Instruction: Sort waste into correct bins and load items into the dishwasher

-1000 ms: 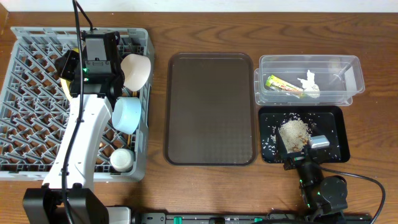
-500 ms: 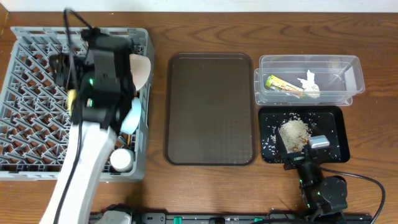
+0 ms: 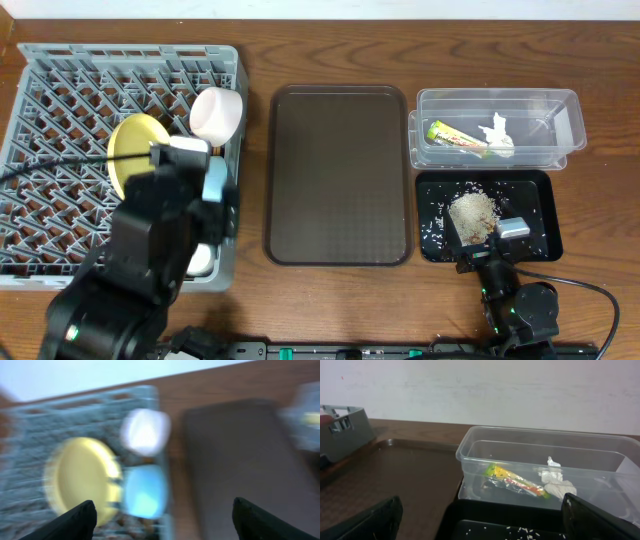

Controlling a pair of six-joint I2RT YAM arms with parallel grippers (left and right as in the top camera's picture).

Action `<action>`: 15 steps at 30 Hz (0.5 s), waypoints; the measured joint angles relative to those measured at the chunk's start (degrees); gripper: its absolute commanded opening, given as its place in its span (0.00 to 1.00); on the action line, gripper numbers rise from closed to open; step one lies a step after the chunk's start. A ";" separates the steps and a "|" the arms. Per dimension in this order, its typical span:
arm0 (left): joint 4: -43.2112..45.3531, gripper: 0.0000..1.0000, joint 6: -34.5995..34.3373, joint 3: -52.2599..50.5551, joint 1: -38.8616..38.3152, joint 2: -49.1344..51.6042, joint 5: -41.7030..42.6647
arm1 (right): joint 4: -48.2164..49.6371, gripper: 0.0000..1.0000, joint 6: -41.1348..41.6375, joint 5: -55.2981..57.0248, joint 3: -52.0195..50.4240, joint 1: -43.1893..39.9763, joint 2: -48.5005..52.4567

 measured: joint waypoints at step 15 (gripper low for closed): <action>-3.06 0.93 -2.19 0.00 0.00 -1.53 16.39 | -0.02 0.99 0.00 -0.02 0.00 0.00 0.02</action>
